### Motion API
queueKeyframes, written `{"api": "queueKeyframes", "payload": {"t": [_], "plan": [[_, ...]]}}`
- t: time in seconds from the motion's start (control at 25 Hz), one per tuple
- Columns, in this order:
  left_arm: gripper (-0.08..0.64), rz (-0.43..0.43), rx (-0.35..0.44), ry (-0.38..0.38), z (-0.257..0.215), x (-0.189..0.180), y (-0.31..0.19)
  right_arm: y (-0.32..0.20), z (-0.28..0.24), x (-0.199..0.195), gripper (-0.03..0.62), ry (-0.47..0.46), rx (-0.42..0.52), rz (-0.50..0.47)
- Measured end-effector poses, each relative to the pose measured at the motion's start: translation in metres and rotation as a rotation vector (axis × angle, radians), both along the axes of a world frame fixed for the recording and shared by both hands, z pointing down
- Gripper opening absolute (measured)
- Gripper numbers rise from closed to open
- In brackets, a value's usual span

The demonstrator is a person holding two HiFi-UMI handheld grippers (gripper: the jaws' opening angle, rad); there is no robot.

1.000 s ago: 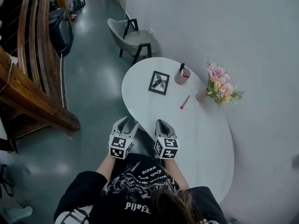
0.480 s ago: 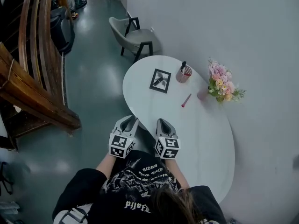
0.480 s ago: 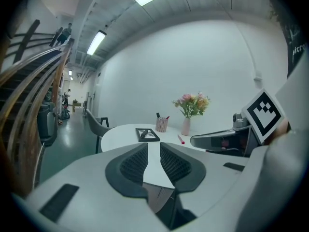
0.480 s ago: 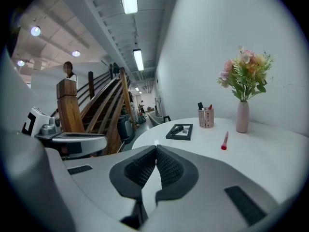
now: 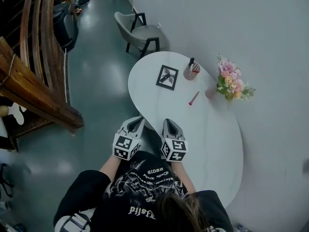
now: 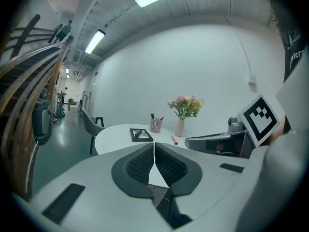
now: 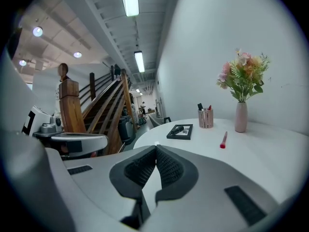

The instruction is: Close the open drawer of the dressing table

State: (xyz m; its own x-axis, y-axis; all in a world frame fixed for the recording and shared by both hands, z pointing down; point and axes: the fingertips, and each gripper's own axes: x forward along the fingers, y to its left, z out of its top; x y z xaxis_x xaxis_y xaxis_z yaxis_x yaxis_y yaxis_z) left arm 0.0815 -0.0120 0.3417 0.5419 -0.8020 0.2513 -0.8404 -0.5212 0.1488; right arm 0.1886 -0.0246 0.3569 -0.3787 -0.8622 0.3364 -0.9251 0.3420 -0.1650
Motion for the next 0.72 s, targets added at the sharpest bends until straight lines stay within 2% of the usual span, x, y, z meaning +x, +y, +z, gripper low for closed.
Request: {"api": "queueKeyframes", "payload": {"t": [0.72], "plan": [[0.028, -0.011, 0.015, 0.004, -0.0002, -0.0053, 0.0021, 0.0047, 0.0081, -0.0064, 0.026, 0.049, -0.004, -0.017]]}}
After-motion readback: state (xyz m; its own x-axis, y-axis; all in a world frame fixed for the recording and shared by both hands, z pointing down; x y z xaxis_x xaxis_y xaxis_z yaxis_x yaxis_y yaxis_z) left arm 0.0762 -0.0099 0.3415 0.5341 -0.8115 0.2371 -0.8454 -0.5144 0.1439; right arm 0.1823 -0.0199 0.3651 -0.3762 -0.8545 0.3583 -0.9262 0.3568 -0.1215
